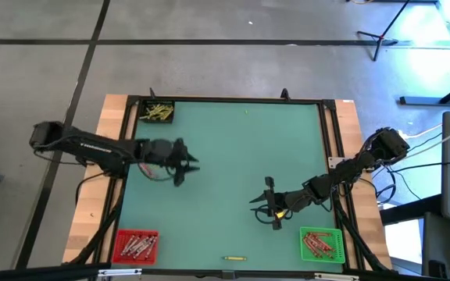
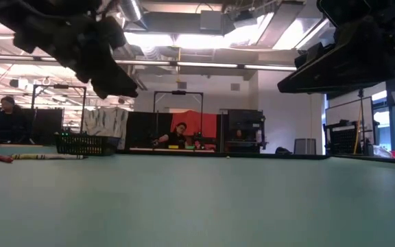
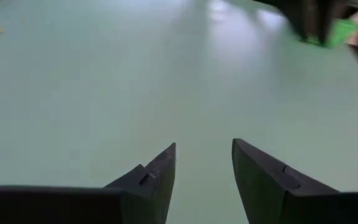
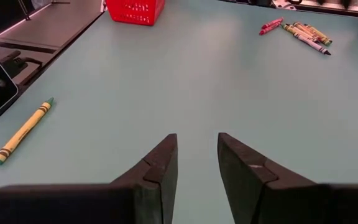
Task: Sort crayons
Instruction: Put the green crayon into the black bin
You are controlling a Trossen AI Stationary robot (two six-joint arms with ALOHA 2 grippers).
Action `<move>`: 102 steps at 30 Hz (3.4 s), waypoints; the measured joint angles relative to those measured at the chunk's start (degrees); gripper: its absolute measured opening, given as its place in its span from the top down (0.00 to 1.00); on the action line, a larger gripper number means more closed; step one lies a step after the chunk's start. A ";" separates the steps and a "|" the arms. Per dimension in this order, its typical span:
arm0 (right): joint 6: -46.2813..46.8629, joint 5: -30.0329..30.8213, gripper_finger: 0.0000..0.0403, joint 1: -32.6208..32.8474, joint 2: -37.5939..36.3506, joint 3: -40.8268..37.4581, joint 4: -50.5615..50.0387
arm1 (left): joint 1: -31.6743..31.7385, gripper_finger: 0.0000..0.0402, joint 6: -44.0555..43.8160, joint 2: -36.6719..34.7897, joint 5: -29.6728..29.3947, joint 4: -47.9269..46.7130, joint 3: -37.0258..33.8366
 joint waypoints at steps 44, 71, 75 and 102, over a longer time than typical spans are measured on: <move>16.09 -6.69 0.73 0.07 0.00 0.02 -6.60 | -32.47 0.65 -8.36 70.34 -3.48 -27.31 80.98; 19.35 -5.95 0.73 0.07 0.00 0.02 -6.03 | -30.13 0.70 -9.21 75.50 -1.75 -35.26 82.79; 19.32 -5.76 0.73 0.07 0.00 0.02 -6.03 | -30.00 0.76 -7.57 75.98 -1.16 -36.25 82.86; 19.19 -2.91 0.73 0.07 0.00 0.02 -6.12 | -32.80 0.96 -3.27 62.85 -11.02 -53.25 82.42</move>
